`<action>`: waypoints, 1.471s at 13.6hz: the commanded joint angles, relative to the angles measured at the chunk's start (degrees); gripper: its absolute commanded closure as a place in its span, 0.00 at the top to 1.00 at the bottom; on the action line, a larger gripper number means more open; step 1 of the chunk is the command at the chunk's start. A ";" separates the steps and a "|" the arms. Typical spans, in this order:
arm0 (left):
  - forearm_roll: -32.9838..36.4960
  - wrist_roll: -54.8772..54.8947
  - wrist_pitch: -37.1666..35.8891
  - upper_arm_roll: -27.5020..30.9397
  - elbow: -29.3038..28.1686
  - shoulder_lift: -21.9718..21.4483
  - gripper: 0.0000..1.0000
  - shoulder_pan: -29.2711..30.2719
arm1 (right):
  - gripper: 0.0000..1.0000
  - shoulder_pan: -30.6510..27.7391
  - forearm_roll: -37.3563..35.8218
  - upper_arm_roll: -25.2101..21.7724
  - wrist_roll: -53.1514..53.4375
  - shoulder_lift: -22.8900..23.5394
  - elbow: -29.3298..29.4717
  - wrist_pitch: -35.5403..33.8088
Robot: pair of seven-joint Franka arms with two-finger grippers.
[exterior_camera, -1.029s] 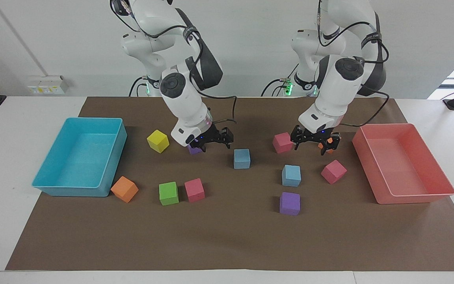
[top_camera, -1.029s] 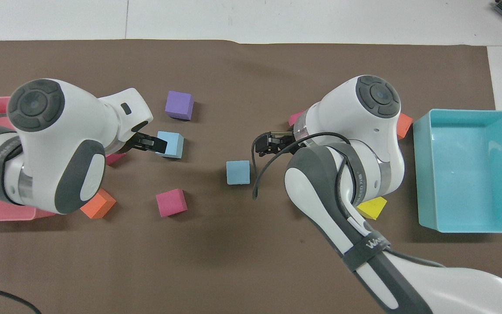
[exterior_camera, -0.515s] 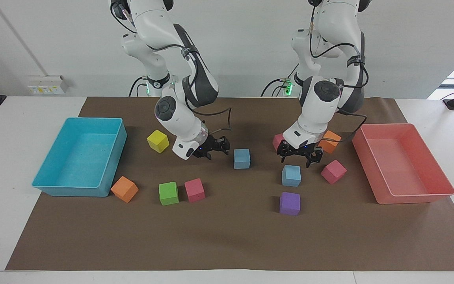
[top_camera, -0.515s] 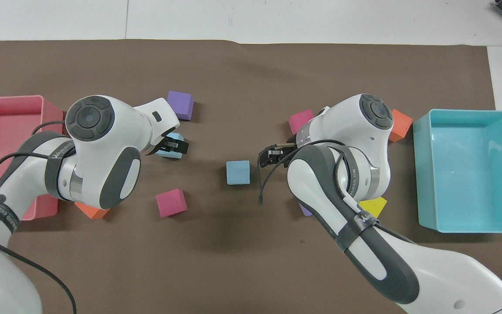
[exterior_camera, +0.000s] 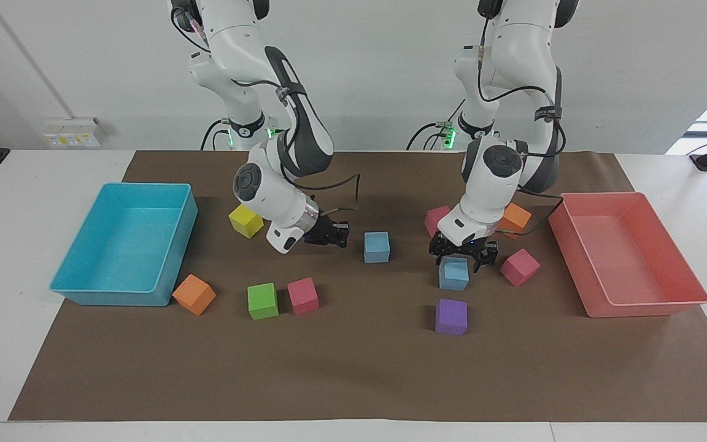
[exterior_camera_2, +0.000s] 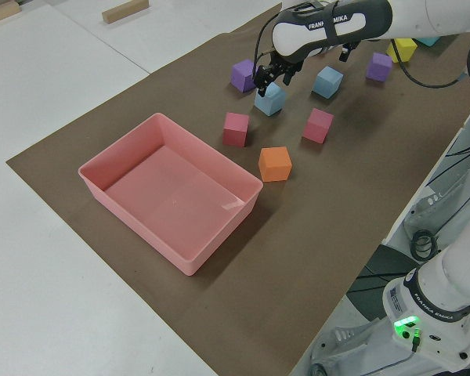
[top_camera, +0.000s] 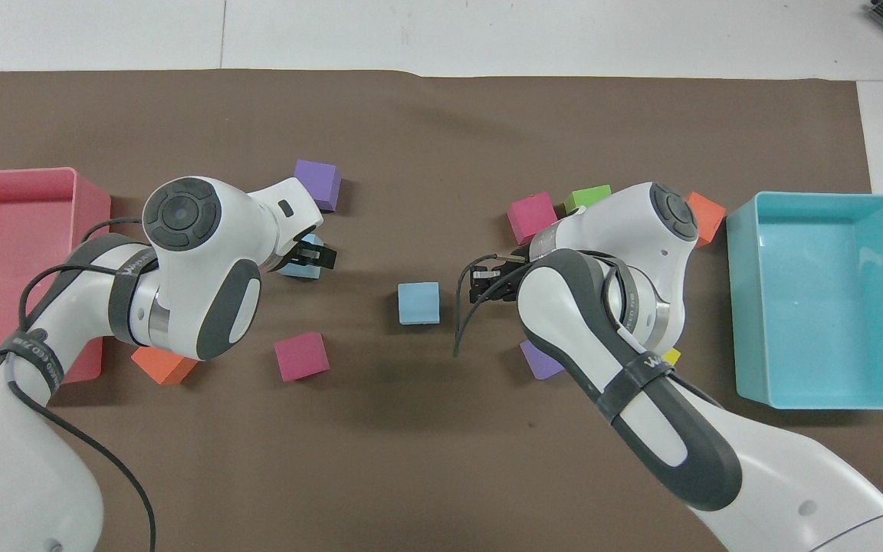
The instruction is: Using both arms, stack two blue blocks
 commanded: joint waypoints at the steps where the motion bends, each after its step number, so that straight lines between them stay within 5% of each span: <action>1: -0.12 -0.78 3.61 0.76 -1.41 1.30 1.00 -0.92 | 0.00 -1.14 6.91 0.56 -3.46 0.56 -1.63 1.29; 11: -0.12 -1.49 5.29 0.76 -2.99 2.27 1.00 -1.28 | 0.00 -2.90 19.85 0.56 -8.65 2.58 -4.27 1.38; 12: -0.12 -1.49 5.29 0.76 -2.90 2.27 0.79 -1.28 | 0.00 -3.07 19.94 0.56 -8.65 2.58 -4.27 1.38; 14: -0.12 -1.49 5.46 0.85 -2.90 2.27 0.60 -1.28 | 0.00 -2.99 19.94 0.56 -8.73 2.58 -4.27 1.55; 20: -0.12 -2.71 4.24 1.02 -2.29 1.04 0.57 -1.28 | 0.00 -2.72 19.94 0.56 -8.47 2.58 -4.36 2.17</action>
